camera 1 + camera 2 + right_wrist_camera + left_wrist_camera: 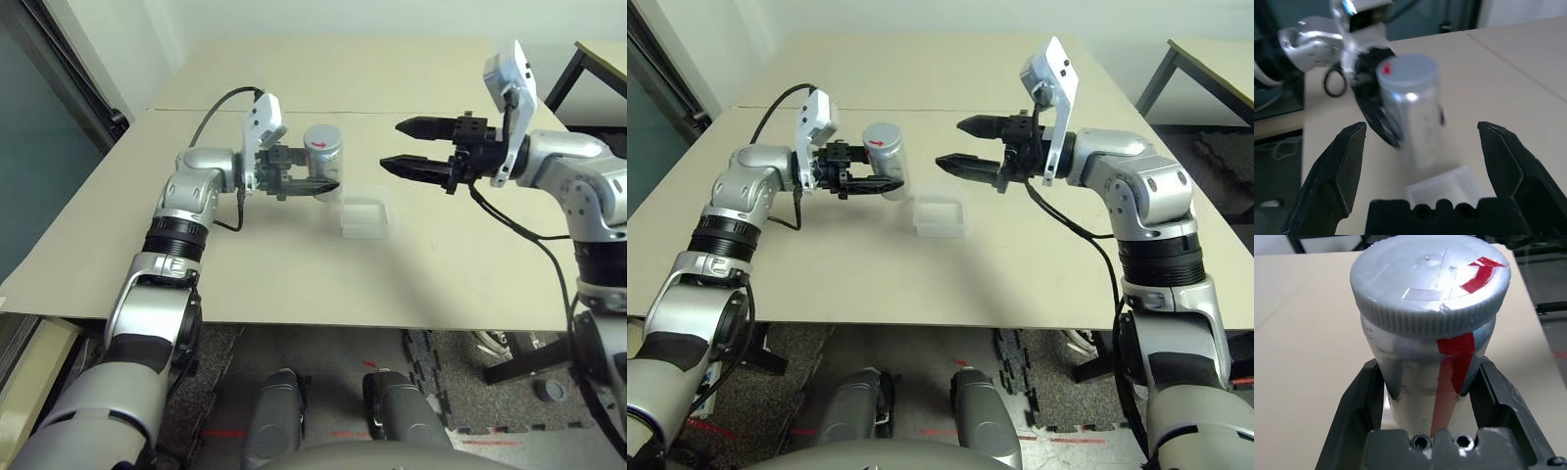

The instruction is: Pour the medicine from the bottle into the box.

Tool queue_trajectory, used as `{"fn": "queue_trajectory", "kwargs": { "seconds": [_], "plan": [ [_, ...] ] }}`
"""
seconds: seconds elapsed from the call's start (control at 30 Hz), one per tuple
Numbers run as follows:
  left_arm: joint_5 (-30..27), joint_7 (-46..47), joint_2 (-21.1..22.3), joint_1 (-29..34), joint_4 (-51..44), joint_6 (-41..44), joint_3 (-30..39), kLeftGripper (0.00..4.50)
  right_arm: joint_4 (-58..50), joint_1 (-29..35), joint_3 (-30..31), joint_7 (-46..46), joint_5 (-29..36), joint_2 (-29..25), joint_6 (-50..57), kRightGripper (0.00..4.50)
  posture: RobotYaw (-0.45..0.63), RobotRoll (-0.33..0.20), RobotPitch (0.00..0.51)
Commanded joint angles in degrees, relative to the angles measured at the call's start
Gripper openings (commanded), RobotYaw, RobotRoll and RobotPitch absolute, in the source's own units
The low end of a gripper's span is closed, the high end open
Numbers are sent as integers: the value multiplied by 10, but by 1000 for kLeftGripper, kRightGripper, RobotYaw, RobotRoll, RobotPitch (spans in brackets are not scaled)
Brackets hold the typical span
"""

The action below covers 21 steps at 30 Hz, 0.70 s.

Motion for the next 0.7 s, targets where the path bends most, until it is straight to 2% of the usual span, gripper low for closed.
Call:
{"fn": "queue_trajectory", "kwargs": {
  "seconds": [0.03,0.7],
  "plan": [
    [1,-11,-10,-18,14,-3,-12,2711,8,-13,9,-2,-8,13,-7,4500,-65,0,74],
    [7,-27,-31,-12,12,3,-43,2711,37,-37,35,0,-40,62,-32,4500,-56,0,80]
  ]
}}
